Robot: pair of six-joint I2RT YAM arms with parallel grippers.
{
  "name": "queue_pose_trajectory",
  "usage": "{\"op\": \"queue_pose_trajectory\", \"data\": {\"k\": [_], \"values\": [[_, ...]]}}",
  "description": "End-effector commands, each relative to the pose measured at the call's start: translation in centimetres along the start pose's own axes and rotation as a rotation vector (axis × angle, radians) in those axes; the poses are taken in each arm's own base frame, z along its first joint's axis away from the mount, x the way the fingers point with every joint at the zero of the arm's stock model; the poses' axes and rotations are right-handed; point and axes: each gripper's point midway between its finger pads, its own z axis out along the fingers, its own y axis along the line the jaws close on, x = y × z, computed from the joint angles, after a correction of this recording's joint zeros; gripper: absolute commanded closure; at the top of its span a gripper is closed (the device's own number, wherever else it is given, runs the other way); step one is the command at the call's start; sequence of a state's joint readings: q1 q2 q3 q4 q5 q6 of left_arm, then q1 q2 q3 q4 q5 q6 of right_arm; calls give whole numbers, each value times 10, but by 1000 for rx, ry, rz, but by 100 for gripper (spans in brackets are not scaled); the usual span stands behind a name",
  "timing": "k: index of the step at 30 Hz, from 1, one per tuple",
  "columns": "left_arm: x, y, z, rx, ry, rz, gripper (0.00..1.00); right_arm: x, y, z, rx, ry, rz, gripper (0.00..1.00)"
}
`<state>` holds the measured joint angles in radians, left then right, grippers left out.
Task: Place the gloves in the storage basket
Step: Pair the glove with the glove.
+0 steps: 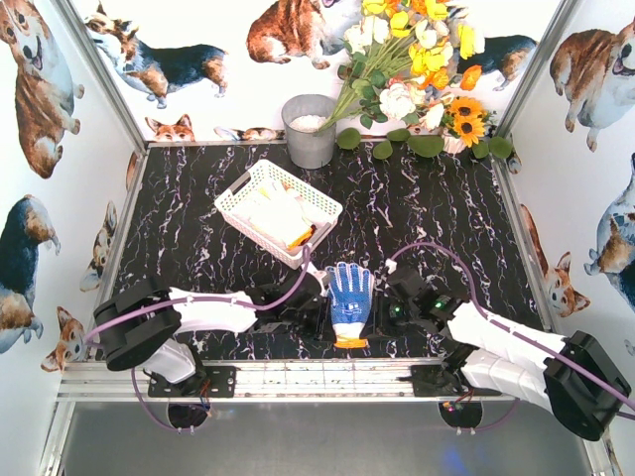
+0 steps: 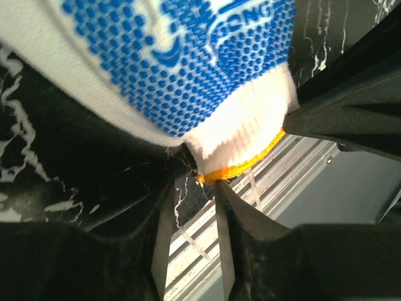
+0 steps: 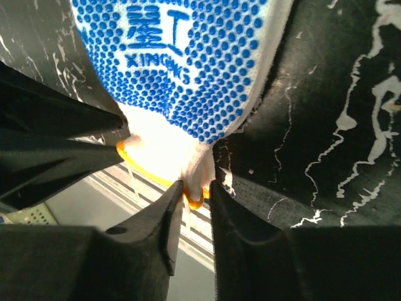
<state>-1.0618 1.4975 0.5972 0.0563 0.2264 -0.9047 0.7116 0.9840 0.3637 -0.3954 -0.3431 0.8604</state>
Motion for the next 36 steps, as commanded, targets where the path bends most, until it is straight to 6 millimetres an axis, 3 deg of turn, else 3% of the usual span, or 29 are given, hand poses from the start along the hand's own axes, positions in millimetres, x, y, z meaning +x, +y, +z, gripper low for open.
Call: {"op": "queue_pose_trajectory", "data": {"k": [1, 7, 9, 12, 14, 17, 24, 32, 36], "values": [[5, 10, -8, -44, -5, -14, 64, -12, 3, -6, 25, -51, -16, 66], [-8, 4, -29, -61, -66, -1, 33, -29, 5, -35, 95, -151, -48, 39], [-17, 4, -39, -82, -104, 8, 27, -38, 8, -46, 110, -206, -60, 35], [-37, 5, -56, -112, -195, -2, 25, -50, 23, -60, 71, -267, -68, 32], [-55, 4, -66, -105, -272, -28, 28, -54, 40, -61, 0, -279, -56, 35], [-80, -3, -76, -45, -384, -90, 36, -56, 63, -53, -119, -266, -19, 48], [-116, -7, -75, 56, -493, -197, 48, -43, 73, -23, -202, -160, 27, 73], [-115, 4, -48, 67, -423, -242, 48, -34, 39, 8, -92, -132, 51, 75], [-118, 7, -41, 81, -431, -271, 52, -25, 26, 24, -81, -96, 80, 75]]}}
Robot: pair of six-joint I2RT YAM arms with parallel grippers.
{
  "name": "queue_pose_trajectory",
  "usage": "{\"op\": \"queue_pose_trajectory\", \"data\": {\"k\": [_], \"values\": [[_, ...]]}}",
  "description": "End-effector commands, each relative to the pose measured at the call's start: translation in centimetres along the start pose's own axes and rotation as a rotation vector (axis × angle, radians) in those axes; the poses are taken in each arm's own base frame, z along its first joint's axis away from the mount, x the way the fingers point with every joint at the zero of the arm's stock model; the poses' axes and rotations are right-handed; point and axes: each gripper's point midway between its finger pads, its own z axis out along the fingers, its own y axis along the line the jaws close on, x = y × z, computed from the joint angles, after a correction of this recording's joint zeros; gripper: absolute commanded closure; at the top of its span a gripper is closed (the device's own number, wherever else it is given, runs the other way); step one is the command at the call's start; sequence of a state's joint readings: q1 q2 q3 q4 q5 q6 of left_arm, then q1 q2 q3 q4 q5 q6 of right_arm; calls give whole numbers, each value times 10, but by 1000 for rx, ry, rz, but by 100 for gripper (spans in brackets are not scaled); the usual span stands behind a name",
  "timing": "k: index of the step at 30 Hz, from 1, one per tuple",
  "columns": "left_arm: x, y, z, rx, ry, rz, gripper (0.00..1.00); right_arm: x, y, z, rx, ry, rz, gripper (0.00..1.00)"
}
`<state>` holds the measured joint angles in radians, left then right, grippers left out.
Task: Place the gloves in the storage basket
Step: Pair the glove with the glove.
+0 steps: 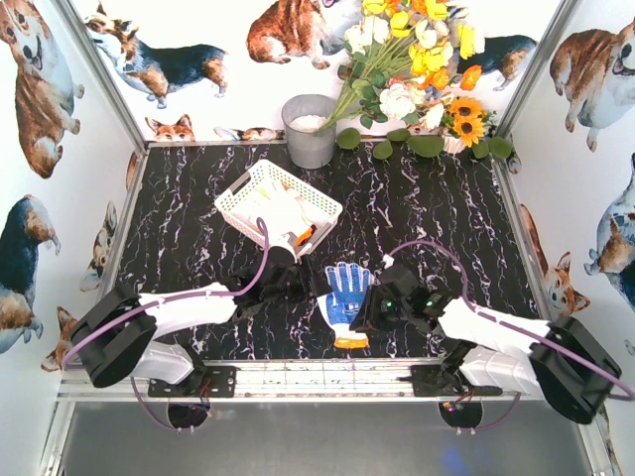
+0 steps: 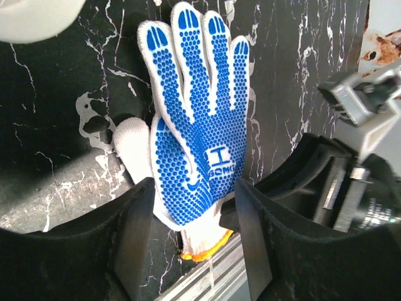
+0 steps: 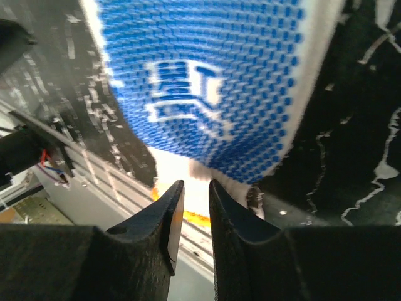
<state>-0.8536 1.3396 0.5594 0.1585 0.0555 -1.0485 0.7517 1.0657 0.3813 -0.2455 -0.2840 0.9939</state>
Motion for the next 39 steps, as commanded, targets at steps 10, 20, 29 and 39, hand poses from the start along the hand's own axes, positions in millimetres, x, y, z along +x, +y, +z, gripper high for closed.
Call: {"op": "queue_pose_trajectory", "data": {"k": [10, 20, 29, 39], "values": [[4, 6, 32, 60, 23, -83, 60, 0, -18, 18, 58, 5, -5, 74], [8, 22, 40, 15, 32, -93, 75, 2, -17, 17, 50, 7, -2, 68], [11, 21, 46, 59, 46, -125, 75, 1, -11, 18, 28, 16, -3, 67], [10, 6, 49, 153, 44, -134, 78, 2, -11, 17, 26, 20, -5, 66]]}}
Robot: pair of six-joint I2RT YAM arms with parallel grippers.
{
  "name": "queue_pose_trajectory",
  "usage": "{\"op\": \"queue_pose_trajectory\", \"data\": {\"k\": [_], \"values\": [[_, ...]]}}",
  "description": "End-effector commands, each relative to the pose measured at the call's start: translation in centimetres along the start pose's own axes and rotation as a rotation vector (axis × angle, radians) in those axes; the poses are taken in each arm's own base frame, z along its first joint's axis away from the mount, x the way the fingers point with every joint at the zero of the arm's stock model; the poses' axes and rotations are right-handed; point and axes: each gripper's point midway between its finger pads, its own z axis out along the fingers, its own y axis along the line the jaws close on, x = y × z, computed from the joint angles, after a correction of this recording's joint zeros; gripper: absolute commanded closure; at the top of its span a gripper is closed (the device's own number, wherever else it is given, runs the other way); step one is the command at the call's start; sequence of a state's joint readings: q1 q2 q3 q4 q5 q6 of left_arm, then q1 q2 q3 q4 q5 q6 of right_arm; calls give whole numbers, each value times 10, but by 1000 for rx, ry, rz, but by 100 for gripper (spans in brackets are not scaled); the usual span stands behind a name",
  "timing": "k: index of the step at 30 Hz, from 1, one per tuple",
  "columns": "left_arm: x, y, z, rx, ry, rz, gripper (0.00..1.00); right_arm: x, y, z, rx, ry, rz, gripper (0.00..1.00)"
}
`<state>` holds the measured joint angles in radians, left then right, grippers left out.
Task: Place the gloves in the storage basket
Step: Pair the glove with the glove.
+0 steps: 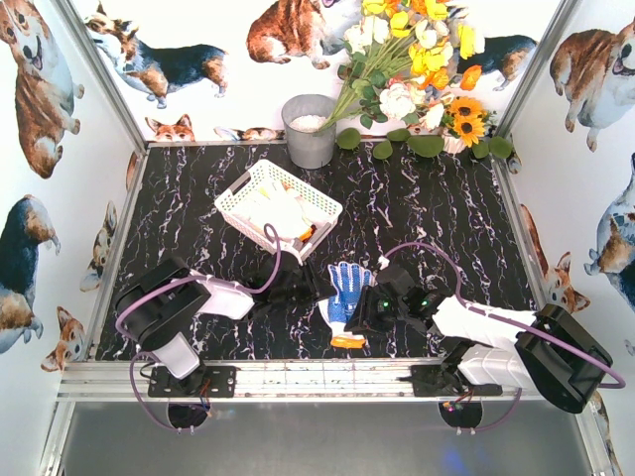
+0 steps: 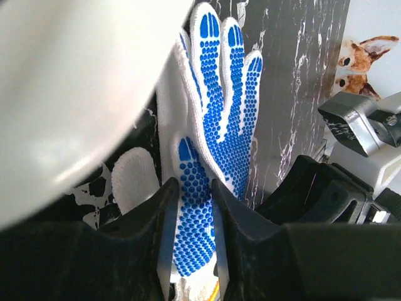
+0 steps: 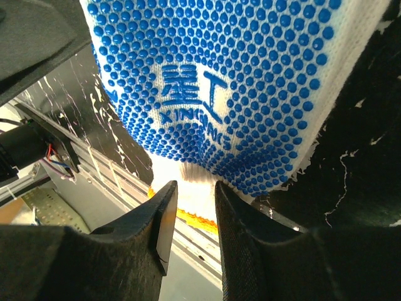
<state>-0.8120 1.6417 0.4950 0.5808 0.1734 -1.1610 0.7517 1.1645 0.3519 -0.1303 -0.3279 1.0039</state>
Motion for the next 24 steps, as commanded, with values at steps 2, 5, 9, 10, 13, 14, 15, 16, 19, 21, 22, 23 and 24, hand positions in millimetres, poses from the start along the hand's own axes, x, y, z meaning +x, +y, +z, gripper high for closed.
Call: {"op": "queue_pose_trajectory", "data": {"k": [2, 5, 9, 10, 13, 14, 15, 16, 19, 21, 22, 23, 24], "values": [[-3, -11, 3, 65, -9, -6, 84, -4, -7, 1, 43, -22, -18, 66], [-5, -8, 1, 52, -23, -3, 91, -4, -7, 0, 43, -25, -17, 66], [-8, -6, -6, 44, -49, 4, 98, -4, -8, -2, 47, -33, -19, 66], [-9, -3, -8, 32, -57, 5, 99, -4, -8, -3, 47, -33, -19, 66], [-13, 4, -15, -5, -88, 19, 98, -4, -10, -4, 55, -36, -19, 66], [-15, 3, -18, -12, -100, 26, 97, -4, -11, -4, 56, -36, -19, 66], [-15, 6, -20, -26, -105, 33, 96, -3, -11, -4, 56, -36, -18, 66], [-16, 8, -22, -39, -110, 38, 95, -3, -11, -4, 56, -36, -18, 66], [-17, 16, -28, -84, -121, 49, 94, -2, -11, -4, 54, -31, -19, 66], [-17, 23, -31, -113, -123, 56, 92, -2, -10, -4, 51, -31, -21, 66], [-17, 26, -32, -129, -125, 60, 91, -3, -10, -4, 49, -31, -21, 66], [-17, 28, -34, -142, -127, 66, 91, -3, -8, -4, 45, -33, -23, 65], [-18, 29, -35, -148, -128, 71, 89, -3, -7, -4, 43, -33, -25, 65]]}}
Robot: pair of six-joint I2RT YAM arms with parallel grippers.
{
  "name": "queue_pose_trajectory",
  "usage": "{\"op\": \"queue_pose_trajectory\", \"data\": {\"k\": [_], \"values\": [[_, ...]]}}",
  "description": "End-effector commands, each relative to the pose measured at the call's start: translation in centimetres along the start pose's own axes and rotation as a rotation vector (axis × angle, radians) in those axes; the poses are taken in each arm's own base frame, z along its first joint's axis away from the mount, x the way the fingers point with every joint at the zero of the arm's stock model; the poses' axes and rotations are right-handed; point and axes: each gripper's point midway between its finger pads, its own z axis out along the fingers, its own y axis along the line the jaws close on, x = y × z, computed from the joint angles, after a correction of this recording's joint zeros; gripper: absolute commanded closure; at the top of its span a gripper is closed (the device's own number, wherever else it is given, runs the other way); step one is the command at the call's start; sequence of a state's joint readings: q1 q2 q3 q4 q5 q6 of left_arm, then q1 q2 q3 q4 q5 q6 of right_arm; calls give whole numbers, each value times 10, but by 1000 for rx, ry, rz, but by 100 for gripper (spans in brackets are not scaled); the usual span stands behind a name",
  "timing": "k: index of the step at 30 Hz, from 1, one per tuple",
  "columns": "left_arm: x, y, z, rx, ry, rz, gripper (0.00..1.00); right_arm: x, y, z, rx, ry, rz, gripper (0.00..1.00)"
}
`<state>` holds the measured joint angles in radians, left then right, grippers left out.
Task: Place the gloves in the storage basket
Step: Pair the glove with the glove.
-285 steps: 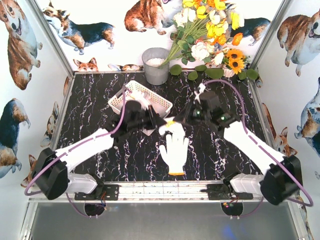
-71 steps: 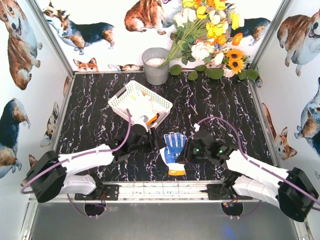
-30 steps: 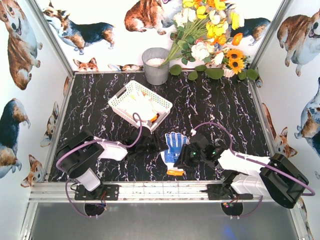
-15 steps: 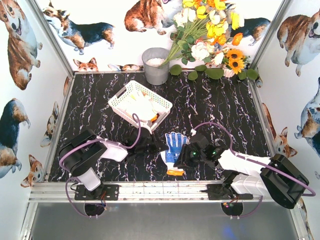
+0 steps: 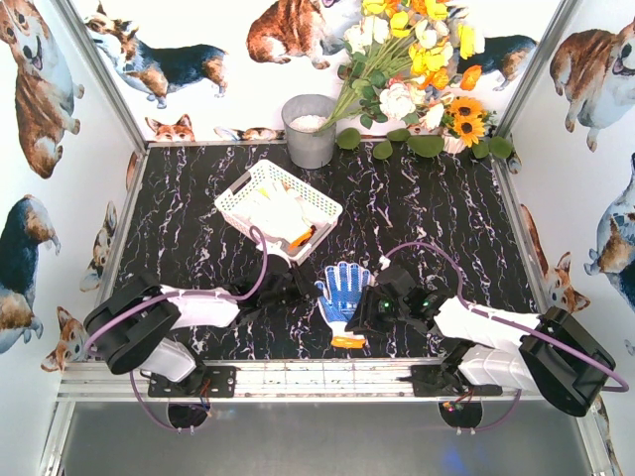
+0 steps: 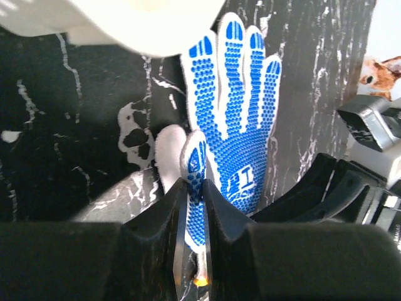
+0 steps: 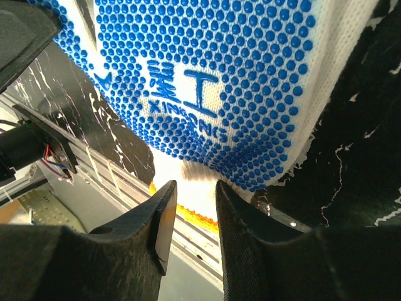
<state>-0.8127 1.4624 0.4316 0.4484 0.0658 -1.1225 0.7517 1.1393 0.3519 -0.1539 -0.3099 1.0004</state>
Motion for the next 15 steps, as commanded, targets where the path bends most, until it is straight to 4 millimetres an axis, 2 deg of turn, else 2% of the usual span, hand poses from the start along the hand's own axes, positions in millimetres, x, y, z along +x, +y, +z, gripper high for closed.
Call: {"op": "queue_pose_trajectory", "data": {"k": [1, 3, 7, 11, 15], "values": [[-6, 22, -7, -96, -38, 42, 86, -2, -5, -2, 28, -17, -23, 65], [-8, 24, -9, -111, -43, 55, 72, -2, 1, -2, 7, -14, -28, 63], [-12, 19, -13, -119, -43, 97, 61, -5, 21, -12, -53, -11, -57, 59], [-12, 5, -18, -84, -24, 143, 58, -13, 38, -30, -69, -42, -98, 56], [-6, -13, -19, -32, 23, 185, 56, -19, 35, -48, -14, -87, -123, 54]]}}
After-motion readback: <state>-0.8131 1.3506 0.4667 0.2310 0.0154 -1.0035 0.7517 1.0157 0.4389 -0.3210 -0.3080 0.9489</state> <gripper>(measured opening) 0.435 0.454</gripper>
